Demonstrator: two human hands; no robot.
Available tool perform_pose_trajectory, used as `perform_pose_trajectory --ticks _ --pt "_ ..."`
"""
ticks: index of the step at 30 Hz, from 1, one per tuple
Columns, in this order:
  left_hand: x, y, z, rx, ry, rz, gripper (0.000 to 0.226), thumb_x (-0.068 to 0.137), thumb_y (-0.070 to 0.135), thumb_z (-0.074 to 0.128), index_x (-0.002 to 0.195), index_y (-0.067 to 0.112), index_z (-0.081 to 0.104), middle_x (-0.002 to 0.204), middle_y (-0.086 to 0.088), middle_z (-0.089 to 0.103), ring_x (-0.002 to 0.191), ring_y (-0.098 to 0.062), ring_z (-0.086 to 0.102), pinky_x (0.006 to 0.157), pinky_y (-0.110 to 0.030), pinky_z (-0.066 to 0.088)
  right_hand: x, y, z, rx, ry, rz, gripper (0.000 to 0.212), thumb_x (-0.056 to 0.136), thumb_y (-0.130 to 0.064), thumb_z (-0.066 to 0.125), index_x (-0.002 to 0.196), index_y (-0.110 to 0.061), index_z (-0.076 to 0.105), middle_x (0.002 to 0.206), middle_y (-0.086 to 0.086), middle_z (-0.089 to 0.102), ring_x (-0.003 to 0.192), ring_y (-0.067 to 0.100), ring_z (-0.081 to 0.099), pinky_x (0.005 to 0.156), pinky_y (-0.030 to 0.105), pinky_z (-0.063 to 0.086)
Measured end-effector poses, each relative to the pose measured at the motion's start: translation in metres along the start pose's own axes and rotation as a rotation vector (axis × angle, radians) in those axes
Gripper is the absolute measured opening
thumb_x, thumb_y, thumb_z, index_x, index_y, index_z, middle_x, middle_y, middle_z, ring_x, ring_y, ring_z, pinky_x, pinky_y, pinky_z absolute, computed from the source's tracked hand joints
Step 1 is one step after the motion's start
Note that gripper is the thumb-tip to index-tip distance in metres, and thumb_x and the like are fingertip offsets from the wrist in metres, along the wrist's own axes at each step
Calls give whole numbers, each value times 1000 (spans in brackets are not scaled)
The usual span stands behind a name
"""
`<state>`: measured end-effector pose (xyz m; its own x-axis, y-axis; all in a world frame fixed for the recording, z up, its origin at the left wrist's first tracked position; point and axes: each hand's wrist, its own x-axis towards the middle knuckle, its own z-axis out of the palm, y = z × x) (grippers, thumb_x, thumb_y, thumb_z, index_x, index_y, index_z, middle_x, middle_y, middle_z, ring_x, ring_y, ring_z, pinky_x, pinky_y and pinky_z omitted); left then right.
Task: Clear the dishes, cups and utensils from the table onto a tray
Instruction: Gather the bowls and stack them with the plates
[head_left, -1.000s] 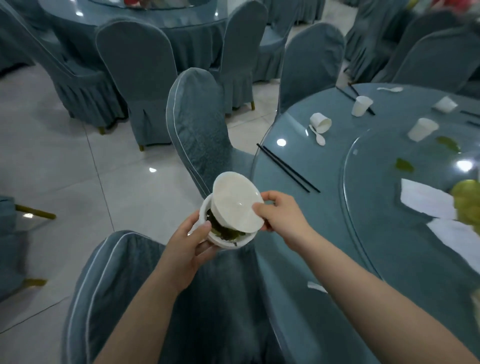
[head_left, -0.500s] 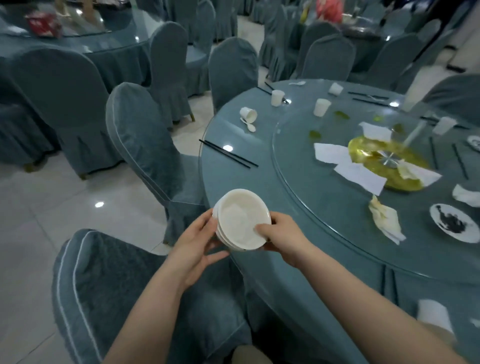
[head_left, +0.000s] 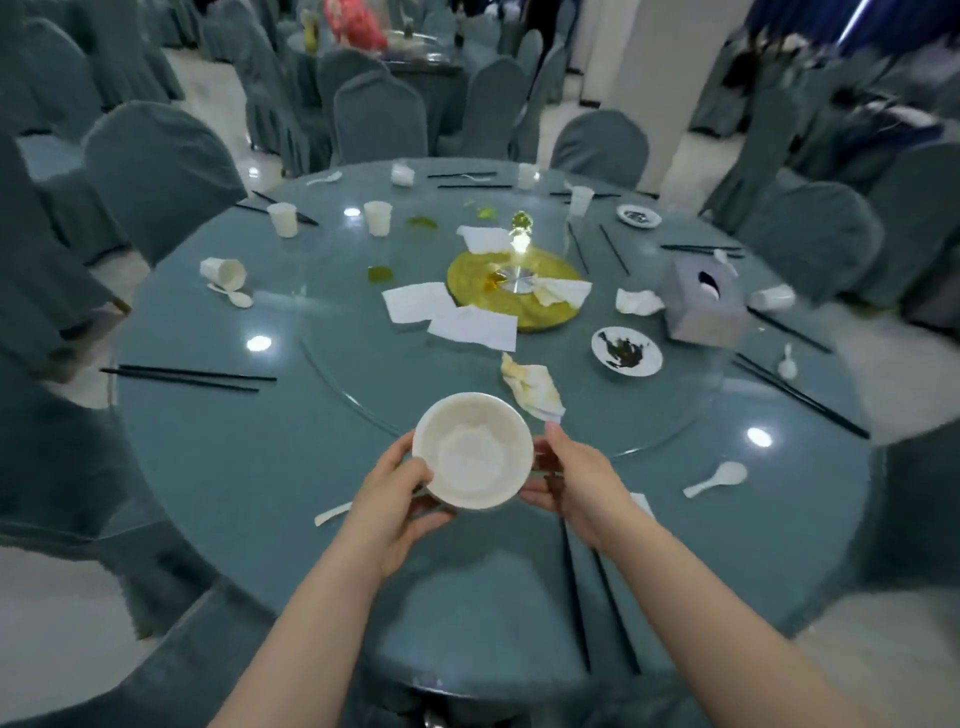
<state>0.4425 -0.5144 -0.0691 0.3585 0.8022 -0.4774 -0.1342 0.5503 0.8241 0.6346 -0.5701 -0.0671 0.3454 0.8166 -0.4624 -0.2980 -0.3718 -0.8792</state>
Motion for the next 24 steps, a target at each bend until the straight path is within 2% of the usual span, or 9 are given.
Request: perform_pose_trajectory --ticks 5,8,12,13,14,16,17,21,24 --pt "41 5 39 -26 -13 -63 41 85 3 41 106 30 65 97 -5 65 73 -23 70 57 -30 56 36 -4 -71 54 165 37 15 95 -18 55 98 -6 63 71 9 62 56 19 57 50 22 50" --pt "70 11 53 -43 18 -85 41 86 5 41 113 28 63 103 -6 64 79 -24 70 59 -30 57 70 -2 -107 13 250 80 10 93 -16 56 95 -9 63 76 9 64 57 18 56 52 25 44" --pt "104 20 65 -64 63 -93 39 88 6 42 114 26 62 103 -7 64 81 -24 68 63 -32 57 131 0 -149 -132 359 108 9 93 -16 56 96 -10 63 80 11 66 57 18 56 51 24 45" --pt "112 22 66 -56 76 -97 38 88 7 42 115 26 62 104 -7 64 84 -24 67 68 -34 56 148 -1 -158 -210 392 89 12 93 -17 55 98 -10 63 87 14 68 63 22 59 57 27 48" --pt "118 25 65 -41 87 -97 38 88 8 43 115 27 62 106 -6 64 87 -24 67 71 -35 56 165 -2 -167 -331 425 60 18 94 -21 54 105 -11 63 101 16 69 77 26 63 70 32 52" --pt "129 31 60 4 99 -87 37 88 9 44 113 29 63 107 -5 65 88 -23 67 71 -34 55 195 -6 -180 -609 468 7 38 95 -29 51 129 -12 53 131 13 58 114 30 57 100 39 43" --pt "133 34 57 26 102 -80 37 88 10 44 112 29 64 106 -4 67 85 -21 68 69 -32 56 208 -10 -185 -711 474 -14 46 96 -32 50 138 -14 45 137 11 53 123 30 50 105 39 37" --pt "145 40 45 35 125 -65 38 87 10 45 112 30 65 101 -2 69 74 -16 71 64 -28 58 253 -23 -192 -892 457 -25 59 96 -39 43 149 -25 23 132 21 47 125 34 43 98 43 38" --pt "148 38 41 16 128 -71 39 87 9 45 112 31 65 103 -2 70 78 -17 71 67 -29 58 269 -25 -191 -934 521 5 49 96 -43 42 139 -21 40 135 19 39 112 38 50 94 41 41"
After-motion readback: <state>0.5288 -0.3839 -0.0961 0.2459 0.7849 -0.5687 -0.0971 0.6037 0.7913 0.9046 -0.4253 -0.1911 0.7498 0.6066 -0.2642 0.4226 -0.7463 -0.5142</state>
